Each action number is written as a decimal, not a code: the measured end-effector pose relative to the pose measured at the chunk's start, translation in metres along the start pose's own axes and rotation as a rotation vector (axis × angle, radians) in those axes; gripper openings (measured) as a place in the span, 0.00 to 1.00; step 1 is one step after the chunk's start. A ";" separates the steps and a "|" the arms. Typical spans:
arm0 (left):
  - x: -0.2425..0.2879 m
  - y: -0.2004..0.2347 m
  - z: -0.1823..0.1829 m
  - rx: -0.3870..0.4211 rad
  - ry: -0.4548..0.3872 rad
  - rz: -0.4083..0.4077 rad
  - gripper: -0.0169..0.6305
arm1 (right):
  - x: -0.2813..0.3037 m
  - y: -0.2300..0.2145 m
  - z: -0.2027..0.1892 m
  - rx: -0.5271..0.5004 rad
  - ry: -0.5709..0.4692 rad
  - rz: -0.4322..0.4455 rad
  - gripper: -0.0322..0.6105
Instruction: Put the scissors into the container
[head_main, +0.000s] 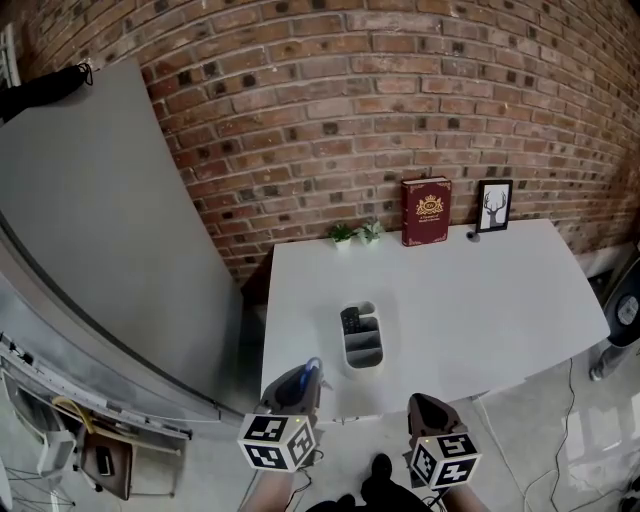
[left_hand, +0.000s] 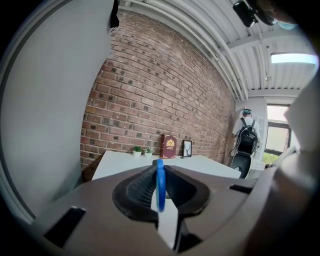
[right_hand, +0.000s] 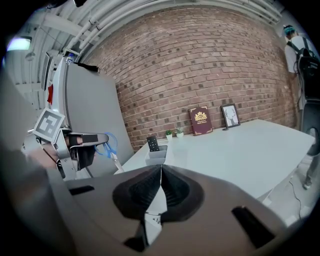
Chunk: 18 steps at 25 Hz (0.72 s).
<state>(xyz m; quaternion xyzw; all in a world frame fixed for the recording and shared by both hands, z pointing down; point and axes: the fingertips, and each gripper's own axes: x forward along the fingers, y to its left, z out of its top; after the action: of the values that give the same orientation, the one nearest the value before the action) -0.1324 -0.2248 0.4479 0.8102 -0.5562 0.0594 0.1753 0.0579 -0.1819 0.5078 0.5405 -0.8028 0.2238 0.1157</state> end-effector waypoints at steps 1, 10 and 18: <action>0.003 0.000 0.002 0.003 -0.002 0.003 0.09 | 0.002 -0.002 0.001 0.000 0.001 0.005 0.05; 0.028 0.002 0.028 0.023 -0.033 0.020 0.09 | 0.021 -0.013 0.006 0.011 0.019 0.033 0.05; 0.050 -0.006 0.050 0.024 -0.071 0.003 0.09 | 0.023 -0.029 0.008 0.025 0.023 0.024 0.05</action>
<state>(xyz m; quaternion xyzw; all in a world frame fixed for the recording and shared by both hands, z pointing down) -0.1127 -0.2842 0.4144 0.8131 -0.5624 0.0378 0.1456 0.0758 -0.2132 0.5177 0.5295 -0.8049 0.2414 0.1157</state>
